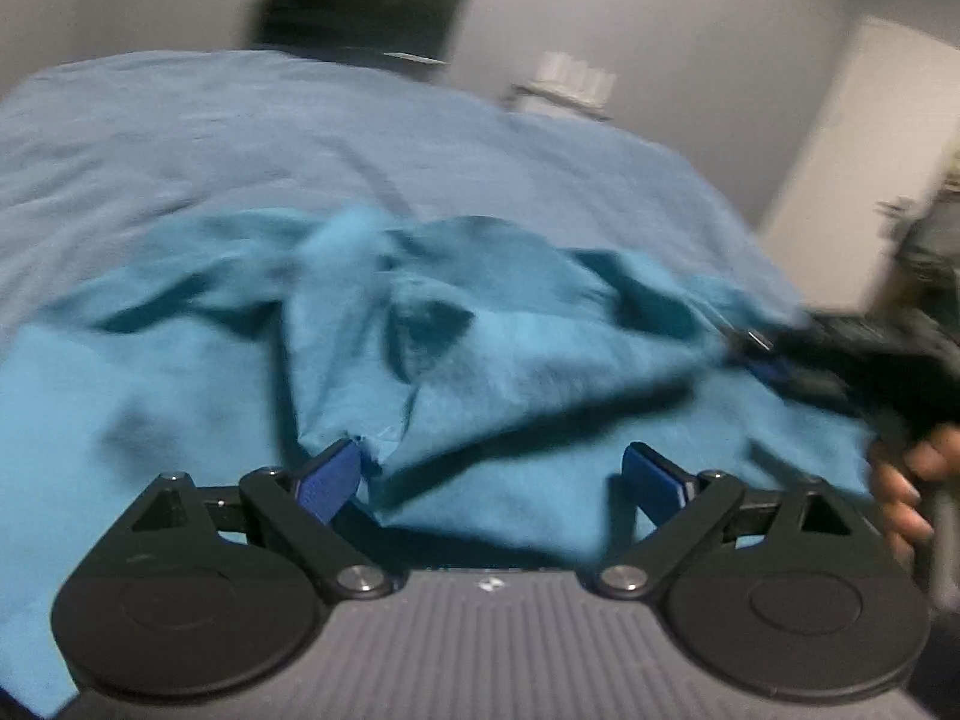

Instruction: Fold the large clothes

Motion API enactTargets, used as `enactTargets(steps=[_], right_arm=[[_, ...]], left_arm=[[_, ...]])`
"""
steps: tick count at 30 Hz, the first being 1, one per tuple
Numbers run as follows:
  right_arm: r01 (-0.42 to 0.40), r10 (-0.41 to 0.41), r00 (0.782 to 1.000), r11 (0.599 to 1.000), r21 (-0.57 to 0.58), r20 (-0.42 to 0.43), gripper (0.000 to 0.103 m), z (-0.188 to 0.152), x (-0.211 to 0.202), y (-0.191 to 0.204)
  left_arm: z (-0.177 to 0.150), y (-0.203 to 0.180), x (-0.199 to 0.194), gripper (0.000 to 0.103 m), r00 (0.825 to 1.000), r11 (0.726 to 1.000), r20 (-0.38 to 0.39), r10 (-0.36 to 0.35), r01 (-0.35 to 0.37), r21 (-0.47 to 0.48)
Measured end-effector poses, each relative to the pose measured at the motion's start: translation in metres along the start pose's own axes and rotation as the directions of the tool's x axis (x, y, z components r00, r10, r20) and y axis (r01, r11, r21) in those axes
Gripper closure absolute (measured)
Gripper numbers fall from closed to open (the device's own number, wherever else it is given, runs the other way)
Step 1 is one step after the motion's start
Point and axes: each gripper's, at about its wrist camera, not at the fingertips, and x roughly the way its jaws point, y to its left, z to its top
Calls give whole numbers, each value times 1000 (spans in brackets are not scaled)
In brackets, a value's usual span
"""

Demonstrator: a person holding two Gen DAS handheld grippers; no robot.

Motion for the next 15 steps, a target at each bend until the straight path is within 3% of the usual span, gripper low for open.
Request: enactTargets(steps=[2,5,6,7,9,11,15], right_arm=[[26,-25,998,1000,-14,64,90,12,-11,-3],[49,-49,999,999,1,6,84,16,-15,-11],[72,-72,997,997,-11,-41,75,14,-14,-12],[100,-102,993,994,-36,-63,56,12,-16,-11],[134,-137,990,986,-101,-19,44,5,-28,-6],[157,-151,987,972,-174,45,44,5,-38,5],[170,-121,978,932,-319,169,44,7,-47,44]], left_arm=[[1,-16,2,9,999,997,1,-32,32,63],[3,-27,1,9,1000,990,-12,-16,17,141],[5,-26,-3,9,1000,988,-14,-21,23,150],[9,-24,-8,9,999,989,-21,-39,42,144],[19,-18,-23,9,997,987,-27,-78,81,137],[31,-13,-36,9,997,989,11,-75,73,129],[43,-2,-44,9,989,999,145,-1,-6,49]])
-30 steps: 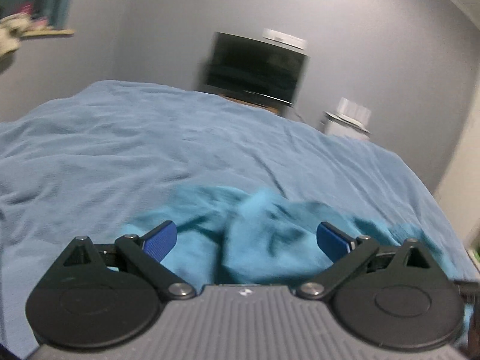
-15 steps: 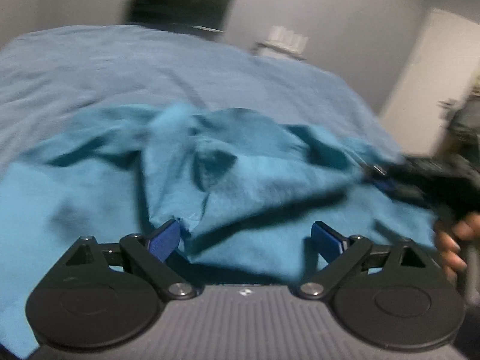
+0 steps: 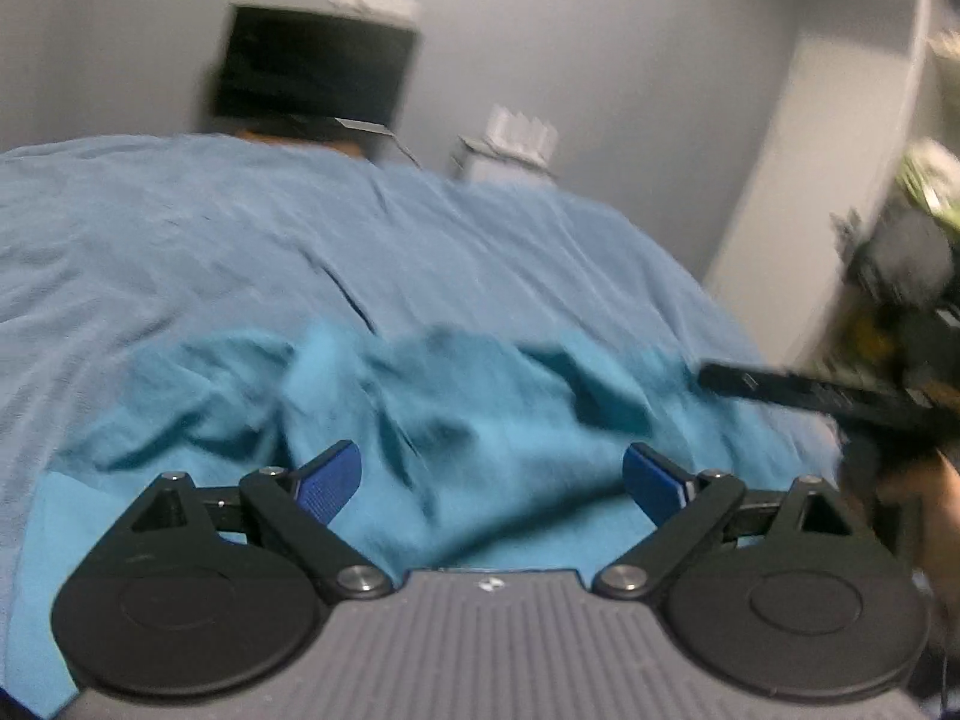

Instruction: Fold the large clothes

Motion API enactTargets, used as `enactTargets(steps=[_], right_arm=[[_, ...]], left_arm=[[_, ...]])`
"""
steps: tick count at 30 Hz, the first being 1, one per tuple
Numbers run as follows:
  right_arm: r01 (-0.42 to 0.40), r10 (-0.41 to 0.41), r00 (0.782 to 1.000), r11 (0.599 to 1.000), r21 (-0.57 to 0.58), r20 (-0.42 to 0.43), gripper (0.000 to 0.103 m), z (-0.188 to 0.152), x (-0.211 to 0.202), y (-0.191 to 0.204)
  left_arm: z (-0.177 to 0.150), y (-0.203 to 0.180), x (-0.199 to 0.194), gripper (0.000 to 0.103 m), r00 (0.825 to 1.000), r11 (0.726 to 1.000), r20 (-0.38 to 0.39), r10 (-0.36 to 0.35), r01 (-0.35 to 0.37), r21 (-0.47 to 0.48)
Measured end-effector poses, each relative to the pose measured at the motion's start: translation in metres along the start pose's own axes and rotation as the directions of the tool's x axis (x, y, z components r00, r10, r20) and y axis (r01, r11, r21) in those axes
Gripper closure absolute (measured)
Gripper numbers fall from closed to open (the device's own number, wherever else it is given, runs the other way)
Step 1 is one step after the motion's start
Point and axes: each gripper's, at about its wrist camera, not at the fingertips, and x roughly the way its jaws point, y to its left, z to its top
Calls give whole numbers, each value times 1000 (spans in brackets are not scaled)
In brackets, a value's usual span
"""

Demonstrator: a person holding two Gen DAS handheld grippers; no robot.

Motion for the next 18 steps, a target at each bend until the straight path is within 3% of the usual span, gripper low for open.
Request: enactTargets(steps=[4,5,6,7,10,14,18], right_arm=[[-44,50,998,985,-166,28,45,1,6,43],[-58,64,998,977,-203,21,47,-1,7,54],[-68,71,997,967,-247,6,51,-8,12,62],[-69,68,998,958,-279,-13,54,-11,14,70],[-82,50,993,944,-319,-106,63,-31,28,76],[-76,2,974,944,-320,-225,66,-61,52,66],[-68,-1,963,967,-247,-268,68,-78,65,54]], left_arm=[[-5,3,14,10,995,998,91,49,-46,-39],[-7,2,18,12,994,999,98,48,-46,-18],[-10,1,24,24,995,999,91,46,-47,8],[-11,1,31,38,997,999,65,43,-45,23],[-26,4,54,59,997,999,-78,-10,14,45],[-48,0,80,59,973,986,-231,18,21,165],[-60,5,100,58,955,987,-295,29,20,162]])
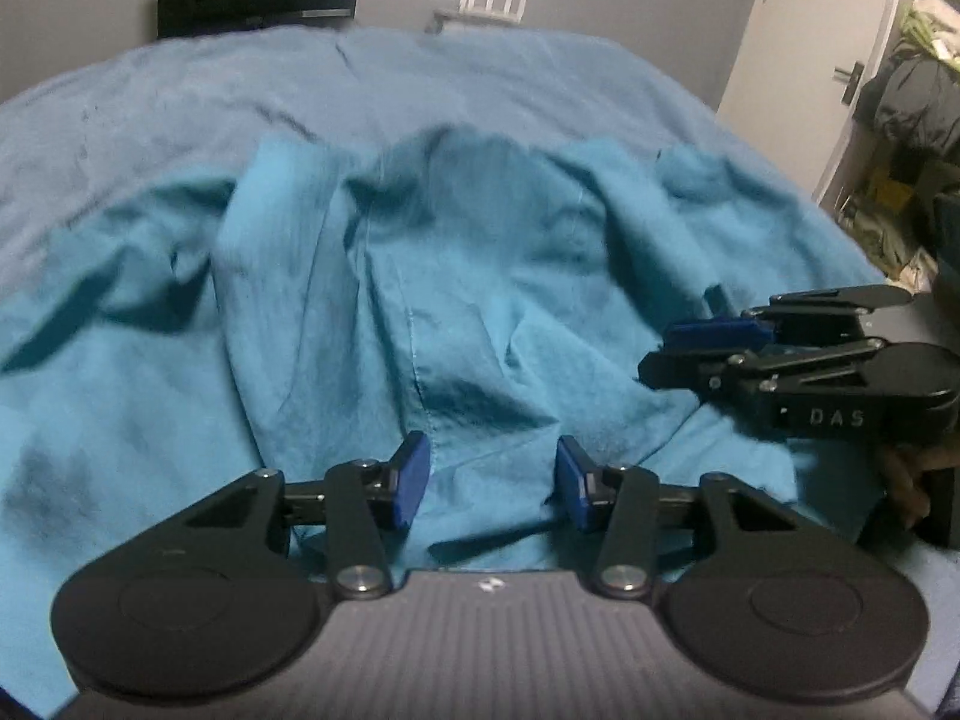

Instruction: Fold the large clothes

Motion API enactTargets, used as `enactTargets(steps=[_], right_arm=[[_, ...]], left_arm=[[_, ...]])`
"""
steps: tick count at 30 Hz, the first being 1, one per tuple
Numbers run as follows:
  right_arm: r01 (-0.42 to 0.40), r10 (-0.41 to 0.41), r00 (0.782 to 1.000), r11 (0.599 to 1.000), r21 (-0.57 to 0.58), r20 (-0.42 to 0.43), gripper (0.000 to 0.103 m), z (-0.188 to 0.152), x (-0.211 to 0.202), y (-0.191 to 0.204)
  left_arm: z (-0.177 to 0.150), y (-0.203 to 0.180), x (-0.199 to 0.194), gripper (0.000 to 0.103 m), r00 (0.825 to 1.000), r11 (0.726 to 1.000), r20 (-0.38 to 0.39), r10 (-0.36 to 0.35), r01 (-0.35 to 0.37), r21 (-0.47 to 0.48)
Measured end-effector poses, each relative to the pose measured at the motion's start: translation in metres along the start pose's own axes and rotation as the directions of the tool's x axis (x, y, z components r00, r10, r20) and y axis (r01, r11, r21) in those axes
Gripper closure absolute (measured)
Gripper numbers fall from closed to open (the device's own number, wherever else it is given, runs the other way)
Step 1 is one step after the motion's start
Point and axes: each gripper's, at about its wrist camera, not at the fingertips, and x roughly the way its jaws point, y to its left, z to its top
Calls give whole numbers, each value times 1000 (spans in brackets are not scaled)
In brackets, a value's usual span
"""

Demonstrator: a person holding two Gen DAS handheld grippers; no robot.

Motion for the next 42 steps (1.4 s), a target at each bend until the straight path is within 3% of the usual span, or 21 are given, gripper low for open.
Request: enactTargets(steps=[7,9,12,17,19,22,25,29,32,33,35,39,42], right_arm=[[6,-6,1000,1000,-11,6,67,-2,15,2],[-4,4,999,1000,0,41,62,-5,0,-4],[-23,23,994,1000,2,108,52,-3,-24,-4],[4,-3,996,1000,-14,88,50,-9,-57,4],[14,-13,997,1000,-1,77,50,-14,-61,3],[24,-25,998,1000,11,49,49,-18,-57,1],[35,-35,999,999,13,-26,49,-29,-44,0],[49,-50,999,995,83,9,48,-30,-66,-5],[58,-64,997,988,145,36,31,-36,-100,-12],[63,-71,997,983,174,41,25,-41,-113,-15],[76,-85,996,967,244,29,25,-53,-134,-27],[67,-51,998,880,470,-46,27,-77,-155,-64],[71,-33,996,832,550,-79,28,-91,-155,-80]], left_arm=[[-3,1,7,55,1000,1000,8,17,-17,0],[-6,0,0,52,999,1000,32,20,-20,-11],[-5,-4,-19,51,995,999,97,28,-25,-30],[0,-22,-53,42,973,997,223,-58,68,-39],[-1,-33,-53,42,978,995,185,-96,96,8],[-11,-50,-40,42,993,995,97,-62,53,89],[-17,-52,-28,38,997,995,60,-39,33,97],[-18,-45,-31,31,998,998,60,-18,14,59],[-21,-44,-27,30,999,999,53,-8,5,51],[-21,-45,-26,30,999,998,53,-3,0,55],[-23,-50,-24,30,999,998,53,8,-11,65],[-26,-53,-28,30,998,997,57,28,-32,72],[-27,-56,-30,30,997,996,65,47,-52,76]])
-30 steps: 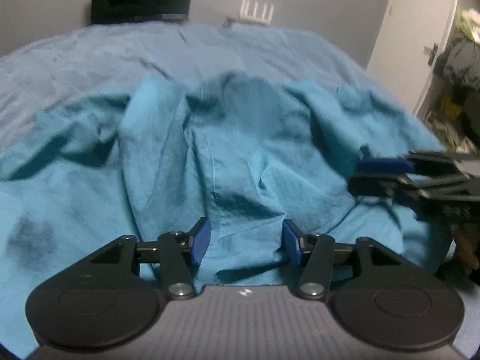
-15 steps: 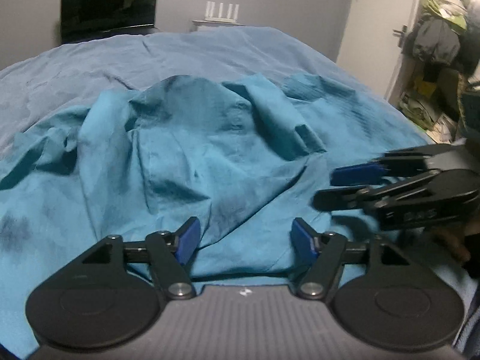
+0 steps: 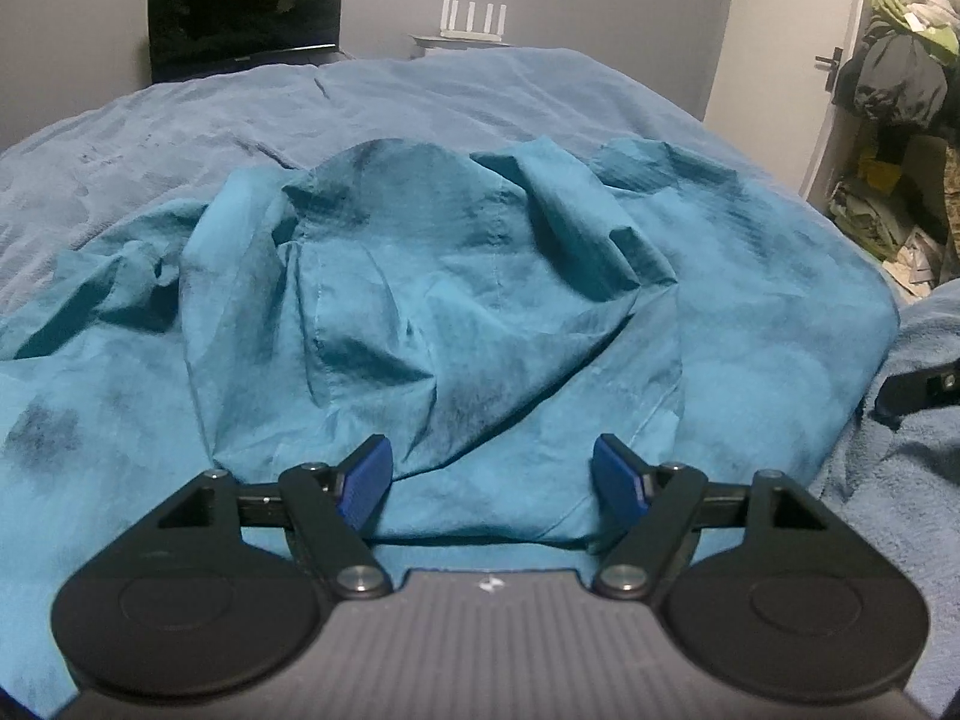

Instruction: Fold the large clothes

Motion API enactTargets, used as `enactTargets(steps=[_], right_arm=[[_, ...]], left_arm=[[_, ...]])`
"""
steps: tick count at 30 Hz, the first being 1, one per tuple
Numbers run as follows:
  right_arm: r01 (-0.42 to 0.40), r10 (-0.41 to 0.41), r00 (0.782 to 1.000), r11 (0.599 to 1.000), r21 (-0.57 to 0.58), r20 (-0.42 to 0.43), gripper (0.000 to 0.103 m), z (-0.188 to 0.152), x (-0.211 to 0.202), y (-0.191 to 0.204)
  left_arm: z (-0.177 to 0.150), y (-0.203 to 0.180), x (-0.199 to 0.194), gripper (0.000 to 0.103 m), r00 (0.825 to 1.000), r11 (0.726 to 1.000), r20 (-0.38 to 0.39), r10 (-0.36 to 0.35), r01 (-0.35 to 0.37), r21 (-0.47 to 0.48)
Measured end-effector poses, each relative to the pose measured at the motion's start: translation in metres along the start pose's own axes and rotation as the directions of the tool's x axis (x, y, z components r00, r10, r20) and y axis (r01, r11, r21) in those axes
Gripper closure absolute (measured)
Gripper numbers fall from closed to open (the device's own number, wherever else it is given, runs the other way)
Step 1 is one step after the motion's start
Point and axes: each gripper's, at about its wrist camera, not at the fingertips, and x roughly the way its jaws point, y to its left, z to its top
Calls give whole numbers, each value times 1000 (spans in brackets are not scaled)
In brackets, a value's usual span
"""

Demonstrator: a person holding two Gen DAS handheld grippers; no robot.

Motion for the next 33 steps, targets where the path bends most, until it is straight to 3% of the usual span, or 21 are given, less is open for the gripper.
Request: enactTargets(steps=[3,6,14,18,20,21,24,29,32,33], right_arm=[[23,-24,999,1000,-9,-34,26,-3,13,-5],[8,-8,1000,1000,-7,-5,21,-5,23,-8],[-101,82,991,977,186,108,19,13,37,-44],[-219,167,954,955,198,249,21,22,20,-46],[-213,160,950,960,181,268,21,23,18,-43],[-187,132,960,959,212,247,21,23,23,-45],[-134,76,980,939,318,186,26,21,41,-62],[-138,55,971,923,360,231,31,31,48,-64],[-146,50,967,912,382,250,44,33,49,-65],[-146,49,964,918,369,260,53,33,47,-65]], left_arm=[[-2,-7,-4,30,999,999,11,35,-36,26],[-4,-11,-6,30,998,997,16,59,-59,39],[-5,-7,-6,30,998,998,7,54,-55,21],[-6,-3,-5,27,999,999,-2,50,-50,-1],[-6,-1,-3,25,999,999,-8,45,-45,-14],[-6,-1,-3,24,999,999,-10,43,-44,-18],[-5,-3,-4,24,999,999,-8,48,-48,-6],[-6,-16,-7,27,996,994,8,84,-84,74],[-4,-21,-10,32,997,991,29,78,-80,109],[-4,-22,-11,32,996,989,31,80,-83,120]])
